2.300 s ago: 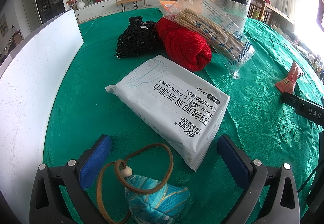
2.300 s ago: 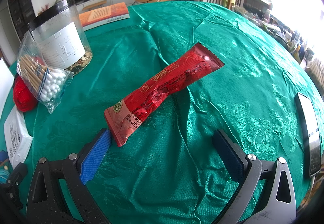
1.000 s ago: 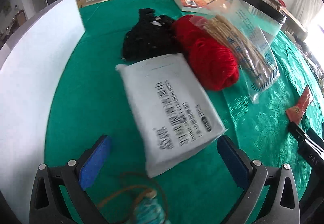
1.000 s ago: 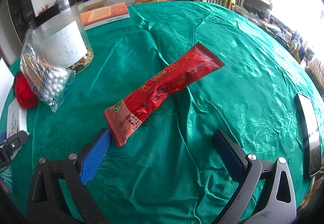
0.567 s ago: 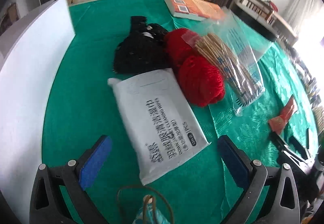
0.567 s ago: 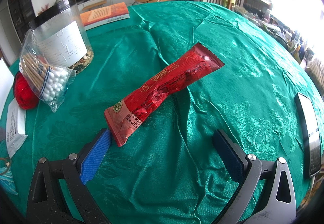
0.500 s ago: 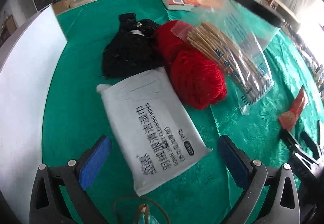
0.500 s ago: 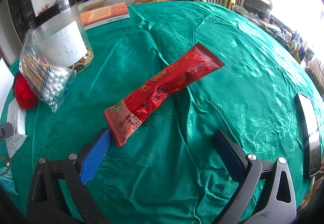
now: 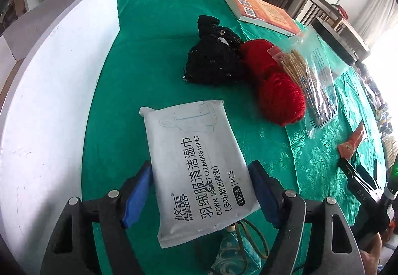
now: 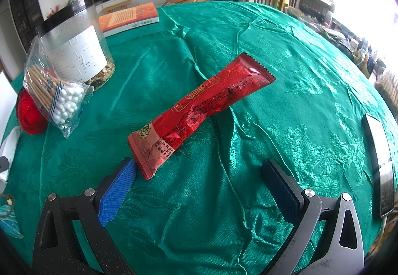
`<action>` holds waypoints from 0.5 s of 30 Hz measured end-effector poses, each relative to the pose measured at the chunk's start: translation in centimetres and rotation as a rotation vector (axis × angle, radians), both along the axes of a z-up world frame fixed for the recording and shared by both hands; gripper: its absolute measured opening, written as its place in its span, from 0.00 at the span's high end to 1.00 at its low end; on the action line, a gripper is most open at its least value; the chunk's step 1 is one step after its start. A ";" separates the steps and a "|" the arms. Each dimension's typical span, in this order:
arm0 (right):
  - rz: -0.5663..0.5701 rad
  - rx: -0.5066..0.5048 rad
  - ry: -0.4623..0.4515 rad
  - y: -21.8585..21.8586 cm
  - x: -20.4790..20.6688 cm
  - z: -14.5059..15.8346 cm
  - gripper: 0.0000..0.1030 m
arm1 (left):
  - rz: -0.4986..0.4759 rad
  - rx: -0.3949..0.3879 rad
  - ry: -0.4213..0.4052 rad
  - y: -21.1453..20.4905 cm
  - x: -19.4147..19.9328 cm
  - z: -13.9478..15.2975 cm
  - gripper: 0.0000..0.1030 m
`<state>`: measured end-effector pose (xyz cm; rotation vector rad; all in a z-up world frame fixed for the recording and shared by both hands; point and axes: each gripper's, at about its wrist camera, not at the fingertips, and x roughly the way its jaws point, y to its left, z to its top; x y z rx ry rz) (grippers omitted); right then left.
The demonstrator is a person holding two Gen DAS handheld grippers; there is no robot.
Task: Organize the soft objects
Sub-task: 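Lower the left gripper onto the white wipes pack and grasp it, then grasp the red snack packet with the right gripper while the left lifts the wipes pack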
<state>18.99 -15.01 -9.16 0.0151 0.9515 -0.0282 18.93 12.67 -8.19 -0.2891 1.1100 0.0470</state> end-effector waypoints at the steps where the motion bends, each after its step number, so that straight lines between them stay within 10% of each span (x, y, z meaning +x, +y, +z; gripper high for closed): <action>1: 0.000 0.000 0.000 0.0 0.0 0.0 0.02 | -0.002 0.017 0.003 -0.2 0.1 0.0 0.25; 7: 0.061 0.016 0.045 -0.5 0.1 0.3 0.03 | -0.058 0.215 0.091 -2.7 1.4 -1.7 0.15; 15: -0.077 0.444 0.137 -8.0 1.2 2.9 0.04 | -0.005 0.225 0.064 -2.1 0.6 -2.1 0.07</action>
